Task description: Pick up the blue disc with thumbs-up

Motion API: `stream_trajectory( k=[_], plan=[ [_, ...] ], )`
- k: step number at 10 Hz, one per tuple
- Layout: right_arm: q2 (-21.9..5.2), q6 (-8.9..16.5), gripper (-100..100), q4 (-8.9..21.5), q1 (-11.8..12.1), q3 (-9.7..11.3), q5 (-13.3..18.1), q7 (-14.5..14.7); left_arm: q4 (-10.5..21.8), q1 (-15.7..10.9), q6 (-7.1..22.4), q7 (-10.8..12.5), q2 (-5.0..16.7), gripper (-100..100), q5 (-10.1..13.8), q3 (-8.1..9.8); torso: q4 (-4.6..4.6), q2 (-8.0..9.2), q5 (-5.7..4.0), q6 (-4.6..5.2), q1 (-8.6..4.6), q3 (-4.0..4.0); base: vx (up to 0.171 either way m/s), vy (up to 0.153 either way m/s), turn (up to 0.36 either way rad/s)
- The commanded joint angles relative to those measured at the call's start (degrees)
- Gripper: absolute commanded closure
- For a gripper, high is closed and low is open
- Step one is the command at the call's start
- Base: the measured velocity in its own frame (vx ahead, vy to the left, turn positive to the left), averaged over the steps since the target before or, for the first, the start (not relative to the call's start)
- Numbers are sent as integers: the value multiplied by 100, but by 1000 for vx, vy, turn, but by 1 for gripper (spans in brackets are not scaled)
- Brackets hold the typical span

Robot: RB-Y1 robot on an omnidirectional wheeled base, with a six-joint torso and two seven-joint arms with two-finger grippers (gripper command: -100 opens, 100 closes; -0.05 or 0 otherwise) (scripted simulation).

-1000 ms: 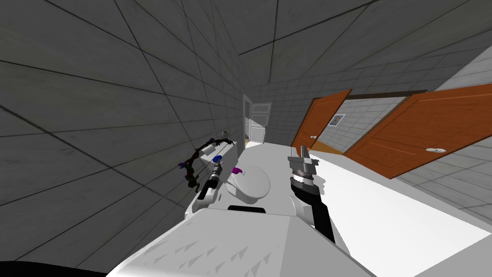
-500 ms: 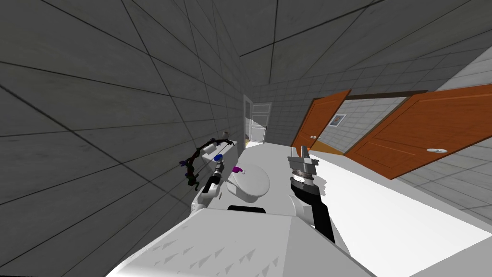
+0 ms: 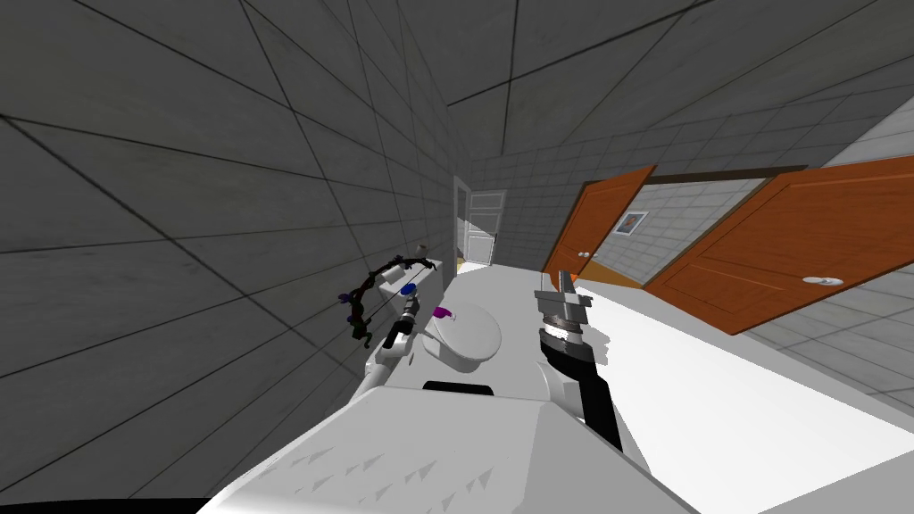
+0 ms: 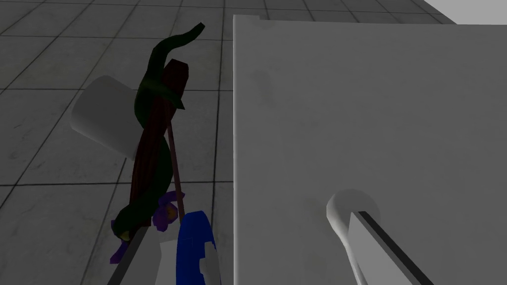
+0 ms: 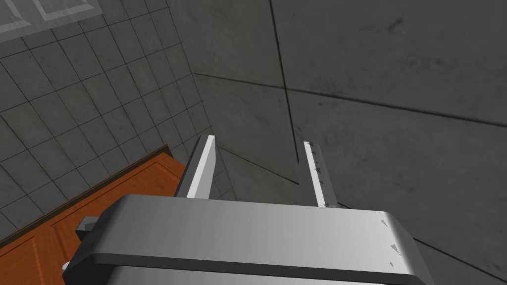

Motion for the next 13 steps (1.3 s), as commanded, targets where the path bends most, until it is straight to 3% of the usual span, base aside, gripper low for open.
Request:
stream_trajectory(
  k=[1, 2, 3, 5, 6, 8, 9, 10, 12, 13],
  plan=[
    [0, 0, 0, 0, 0, 0, 0, 0, 286, -286, -39, -66, 47, -100, 108, -16, 0, 0, 0, 0, 0, 0, -71, -9, 29],
    [0, 0, 0, 0, 0, 0, 0, 0, 482, -418, -39, -66, 47, -100, 108, -16, 1, 0, 0, 2, -2, 1, -29, -6, -7],
    [0, 0, 0, 0, 0, 0, 0, 0, 697, -646, -144, -183, 145, -100, 333, -62, -1, -11, 0, 1, -2, -5, -61, -4, 59],
    [0, 0, 0, 0, 0, 0, 0, 0, 1056, -925, -144, -183, 145, -100, 333, -62, 0, -4, 0, 1, -1, -2, -44, -4, 8],
    [0, 0, 0, 0, 0, 0, 0, 0, 1240, -1134, -248, -300, 243, -100, 558, -109, -2, -11, 0, 1, -2, -6, -68, -11, 63],
    [0, 0, 0, 0, 0, 0, 0, 0, 1599, -1432, -248, -300, 243, -100, 558, -109, 1, -2, -1, 1, -2, 0, -48, -4, 8],
    [0, 0, 0, 0, 0, 0, 0, 0, 1693, -1432, -248, -300, 243, -100, 558, -109, -1, -10, 0, 1, -1, -5, -8, 1, -6],
    [0, 0, 0, 0, 0, 0, 0, 0, 1891, -1678, -353, -417, 342, -100, 783, -156, -4, -17, 0, 0, 0, -9, -57, -3, 60],
    [0, 0, 0, 0, 0, 0, 0, 0, 2262, -1939, -353, -417, 342, -100, 783, -156, 0, -4, 0, 0, -1, -1, -47, -3, 12],
    [0, 0, 0, 0, 0, 0, 0, 0, 2439, -2153, -458, -534, 440, -100, 1008, -202, -2, -10, 0, 0, -1, -5, -71, -10, 45]
  ],
)
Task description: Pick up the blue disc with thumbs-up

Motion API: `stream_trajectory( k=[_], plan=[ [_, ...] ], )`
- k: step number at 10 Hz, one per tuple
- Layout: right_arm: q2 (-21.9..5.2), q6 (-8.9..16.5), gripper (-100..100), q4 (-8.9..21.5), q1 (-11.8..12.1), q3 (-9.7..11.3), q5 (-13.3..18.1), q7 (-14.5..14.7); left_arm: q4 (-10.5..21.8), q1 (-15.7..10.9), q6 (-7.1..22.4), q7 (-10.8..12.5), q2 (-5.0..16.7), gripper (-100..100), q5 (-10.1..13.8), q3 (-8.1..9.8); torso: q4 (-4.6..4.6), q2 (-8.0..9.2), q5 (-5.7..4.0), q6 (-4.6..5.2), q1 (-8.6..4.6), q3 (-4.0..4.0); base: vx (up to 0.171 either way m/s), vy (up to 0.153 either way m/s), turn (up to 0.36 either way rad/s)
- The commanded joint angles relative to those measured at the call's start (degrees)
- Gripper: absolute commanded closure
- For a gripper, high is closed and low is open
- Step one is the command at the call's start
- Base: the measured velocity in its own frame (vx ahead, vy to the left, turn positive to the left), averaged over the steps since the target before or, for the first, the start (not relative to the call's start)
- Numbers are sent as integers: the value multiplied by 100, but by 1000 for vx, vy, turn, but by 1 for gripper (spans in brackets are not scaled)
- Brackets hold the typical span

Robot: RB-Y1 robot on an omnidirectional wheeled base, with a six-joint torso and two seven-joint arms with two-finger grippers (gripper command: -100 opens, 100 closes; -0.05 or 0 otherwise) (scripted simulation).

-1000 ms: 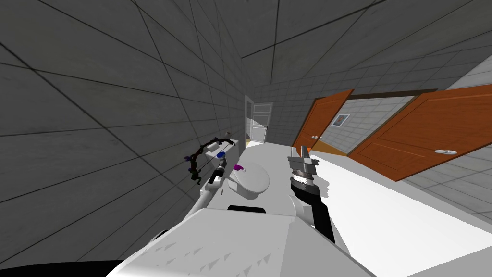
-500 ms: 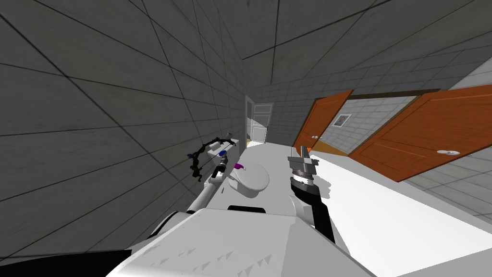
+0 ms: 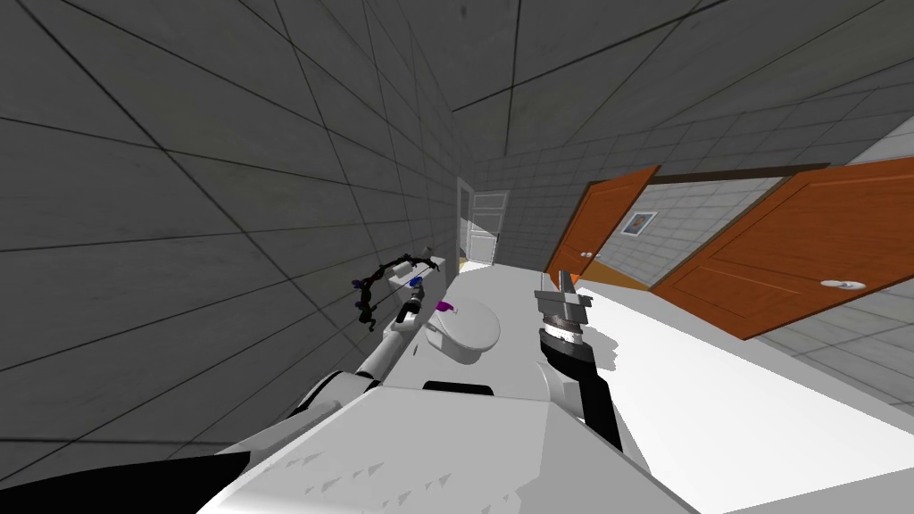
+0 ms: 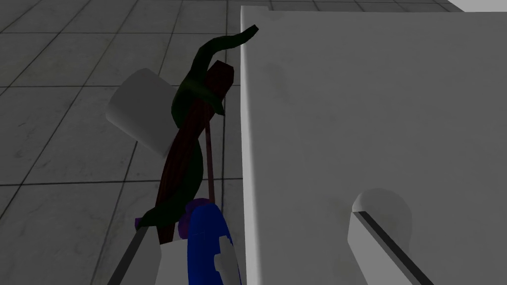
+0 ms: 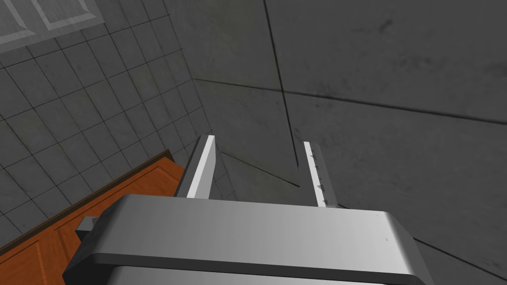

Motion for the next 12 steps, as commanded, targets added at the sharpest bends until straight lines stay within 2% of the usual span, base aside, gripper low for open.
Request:
stream_trajectory(
  k=[1, 2, 3, 4, 5, 7, 9, 10, 12],
  plan=[
    [0, 0, 0, 0, 0, 0, 0, 0, 286, -286, -73, -43, 72, -100, 111, -34, 0, 0, 0, 0, 0, 0, -68, -8, 36],
    [0, 0, 0, 0, 0, 0, 0, 0, 428, -442, -73, -43, 72, -100, 111, -34, 1, 0, 0, 1, 0, 1, -30, -3, 1],
    [0, 0, 0, 0, 0, 0, 0, 0, 604, -442, -73, -43, 72, -100, 111, -34, -1, -10, 0, 2, 1, -4, -5, 0, -10],
    [0, 0, 0, 0, 1, 0, 0, 0, 822, -717, -178, -160, 170, -100, 336, -81, -4, -17, 1, 0, 2, -9, -45, -7, 63],
    [0, 0, 0, 0, 0, 0, 0, 0, 980, -875, -178, -160, 170, -100, 336, -81, -2, -10, 0, 0, 1, -6, -65, -9, 28],
    [0, 0, 0, 0, 0, 0, 0, 0, 1194, -949, -178, -160, 170, -100, 336, -81, -1, -7, 0, 1, 1, -3, -27, 0, -8],
    [0, 0, 0, 0, 1, 0, 0, 0, 1105, -912, -138, -183, 166, -100, 337, -66, -4, -21, 1, 0, 4, -11, 0, 0, 0],
    [0, 0, 0, 0, 1, 0, 0, 0, 1114, -915, -142, -181, 167, 100, 337, -67, -5, -23, 1, 0, 3, -12, 0, 0, 0],
    [0, 0, 0, 0, 0, 0, 0, 0, 1090, -941, -159, -176, 173, 100, 339, -61, -30, -38, 12, 2, 9, -33, 3, 1, 2]
  ],
)
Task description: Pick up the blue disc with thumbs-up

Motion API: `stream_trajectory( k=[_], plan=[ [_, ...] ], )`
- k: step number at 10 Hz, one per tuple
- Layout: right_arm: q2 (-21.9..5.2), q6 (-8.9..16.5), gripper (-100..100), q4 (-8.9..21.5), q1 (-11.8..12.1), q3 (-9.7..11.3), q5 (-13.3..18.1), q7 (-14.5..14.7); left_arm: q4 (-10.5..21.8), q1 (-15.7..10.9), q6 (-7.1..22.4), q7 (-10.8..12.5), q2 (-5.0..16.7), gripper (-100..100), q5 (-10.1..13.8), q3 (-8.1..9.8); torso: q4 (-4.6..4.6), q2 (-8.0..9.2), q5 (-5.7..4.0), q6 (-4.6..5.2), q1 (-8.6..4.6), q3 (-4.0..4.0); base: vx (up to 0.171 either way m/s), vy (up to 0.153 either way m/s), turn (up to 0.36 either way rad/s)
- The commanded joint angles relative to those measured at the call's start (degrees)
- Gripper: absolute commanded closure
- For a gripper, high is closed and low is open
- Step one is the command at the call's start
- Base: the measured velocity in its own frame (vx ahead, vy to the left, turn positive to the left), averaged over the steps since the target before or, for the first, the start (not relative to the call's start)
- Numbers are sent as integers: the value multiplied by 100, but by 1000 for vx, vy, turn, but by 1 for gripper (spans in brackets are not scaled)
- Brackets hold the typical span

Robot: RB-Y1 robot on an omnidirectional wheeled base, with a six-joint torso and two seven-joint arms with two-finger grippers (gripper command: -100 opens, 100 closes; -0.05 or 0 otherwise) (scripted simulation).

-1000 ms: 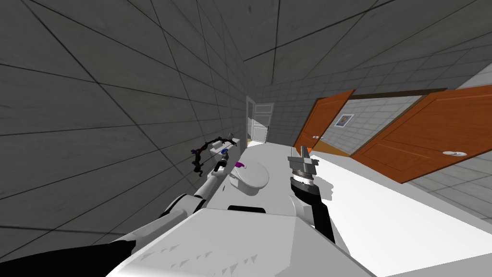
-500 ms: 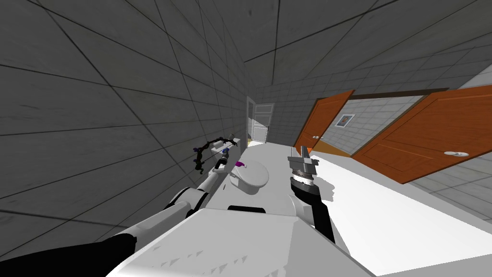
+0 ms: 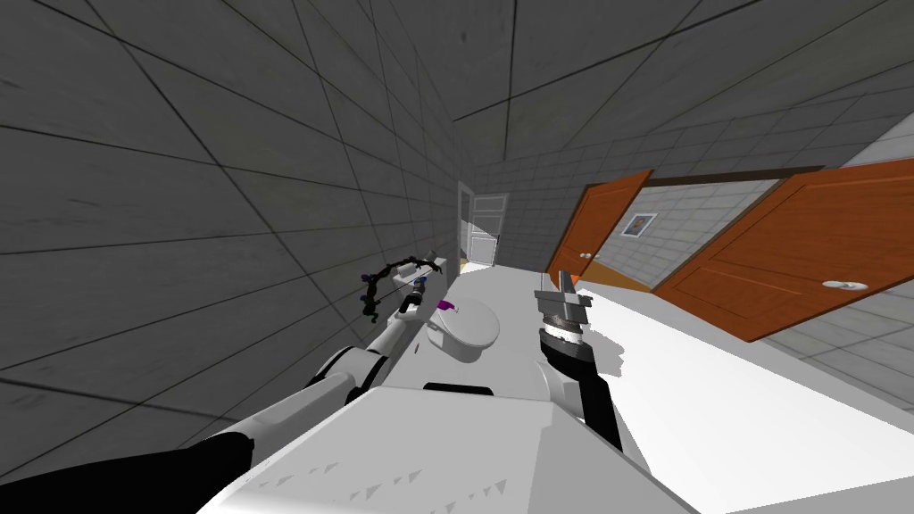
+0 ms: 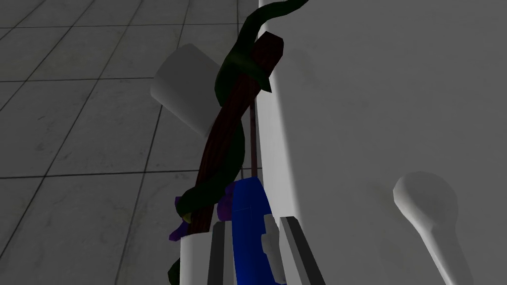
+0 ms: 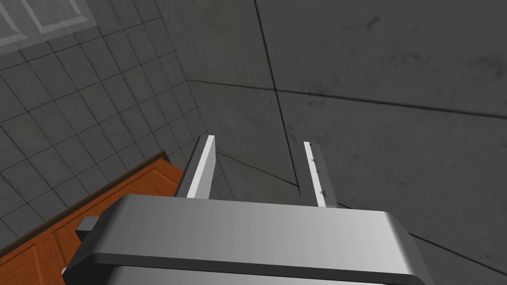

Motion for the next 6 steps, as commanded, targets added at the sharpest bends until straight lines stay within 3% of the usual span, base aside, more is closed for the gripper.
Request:
stream_trajectory(
  k=[1, 2, 3, 4, 6],
  plan=[
    [0, 0, 0, 0, 0, 0, 0, 0, 0, 0, 0, 0, 0, 100, 0, 0, 0, 0, 0, 0, 0, 0, 0, 0, 0],
    [0, 0, 0, 0, 0, 0, 0, 0, 4, 5, 5, 1, -3, 100, 1, -1, 4, 0, -2, -1, 1, 2, 0, 0, 0],
    [0, 0, 0, 0, 0, 0, 0, 0, 6, 7, 8, 2, -5, 0, 1, -2, 6, 1, -3, -2, 1, 4, 0, 0, 0],
    [0, 0, 0, 0, 0, 0, 0, 0, -279, 294, 80, 130, -95, 100, -230, 29, 7, 2, -4, -2, 1, 5, 76, 6, -35],
    [0, 0, 0, 0, 1, 0, 0, 0, -491, 493, 80, 130, -95, 100, -230, 29, -16, -28, 5, 11, -4, -21, 60, 3, -16]
  ],
)
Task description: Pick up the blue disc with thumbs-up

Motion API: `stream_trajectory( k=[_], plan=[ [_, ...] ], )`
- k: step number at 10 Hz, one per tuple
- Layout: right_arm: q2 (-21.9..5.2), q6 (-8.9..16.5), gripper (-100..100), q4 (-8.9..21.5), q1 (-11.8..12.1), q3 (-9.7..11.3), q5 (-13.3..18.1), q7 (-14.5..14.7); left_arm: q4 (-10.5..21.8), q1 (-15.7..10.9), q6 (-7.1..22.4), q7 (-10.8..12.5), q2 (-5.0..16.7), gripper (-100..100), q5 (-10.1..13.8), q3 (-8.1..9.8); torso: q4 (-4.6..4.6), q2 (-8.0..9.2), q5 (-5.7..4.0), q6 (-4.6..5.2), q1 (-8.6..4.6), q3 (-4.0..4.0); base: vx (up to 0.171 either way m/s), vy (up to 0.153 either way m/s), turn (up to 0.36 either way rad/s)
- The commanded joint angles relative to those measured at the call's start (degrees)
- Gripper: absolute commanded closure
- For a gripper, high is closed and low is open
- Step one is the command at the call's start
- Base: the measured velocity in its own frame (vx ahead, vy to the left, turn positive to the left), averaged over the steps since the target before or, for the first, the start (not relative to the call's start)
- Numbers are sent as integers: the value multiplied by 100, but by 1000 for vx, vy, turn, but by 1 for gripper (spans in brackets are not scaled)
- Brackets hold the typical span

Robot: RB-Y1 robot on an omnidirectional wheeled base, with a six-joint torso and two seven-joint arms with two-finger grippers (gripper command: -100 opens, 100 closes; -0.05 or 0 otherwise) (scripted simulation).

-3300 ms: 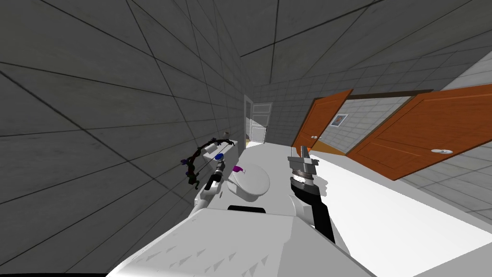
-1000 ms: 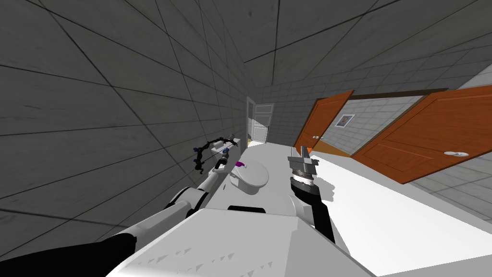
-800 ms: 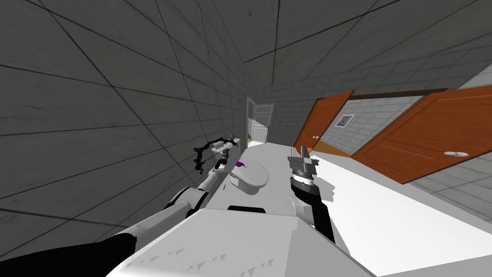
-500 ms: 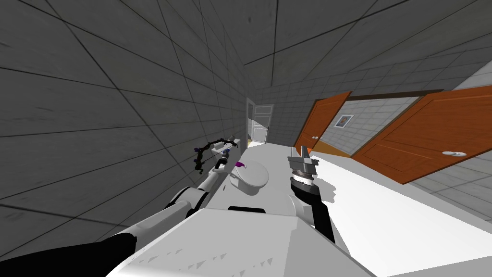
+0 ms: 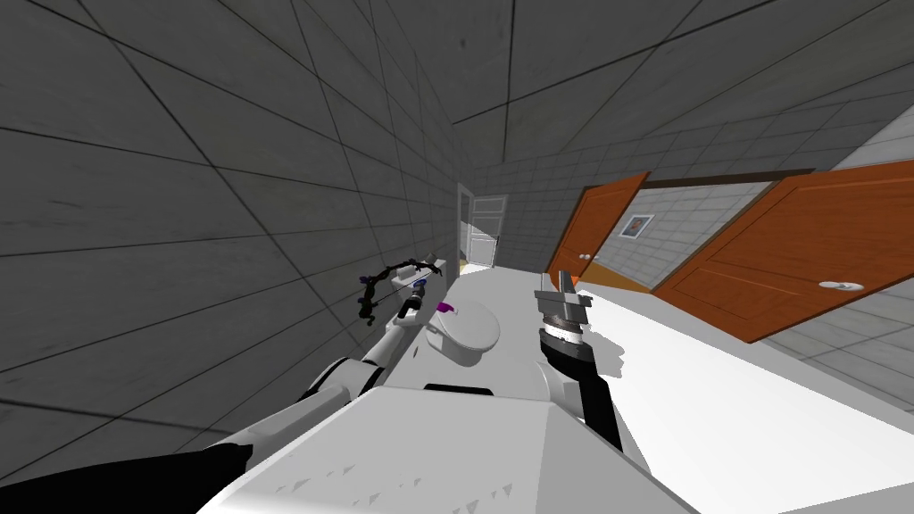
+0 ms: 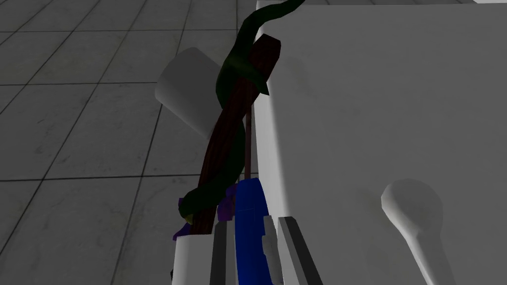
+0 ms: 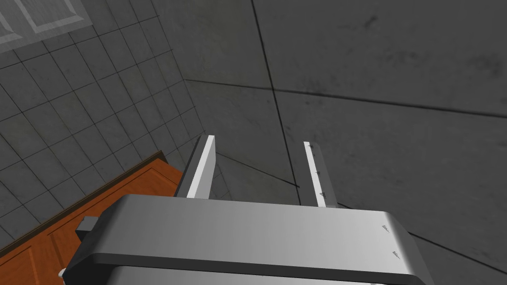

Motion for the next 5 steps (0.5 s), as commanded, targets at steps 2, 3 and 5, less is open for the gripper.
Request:
stream_trajectory(
  k=[2, 3, 5],
  plan=[
    [0, 0, 0, 0, 0, 0, 0, 0, -523, 466, 108, 131, -98, 100, -234, 36, -6, -10, 3, 6, 0, -7, 62, 9, -38],
    [0, 0, 0, 0, 0, 0, 0, 0, -607, 540, 108, 131, -98, 100, -234, 36, -11, -17, 5, 10, -2, -14, 30, 4, -7],
    [0, 0, 0, 0, 0, 0, 0, 0, -998, 902, 213, 248, -197, 100, -459, 83, -22, -21, 10, 17, -6, -21, 62, 8, -40]
  ],
)
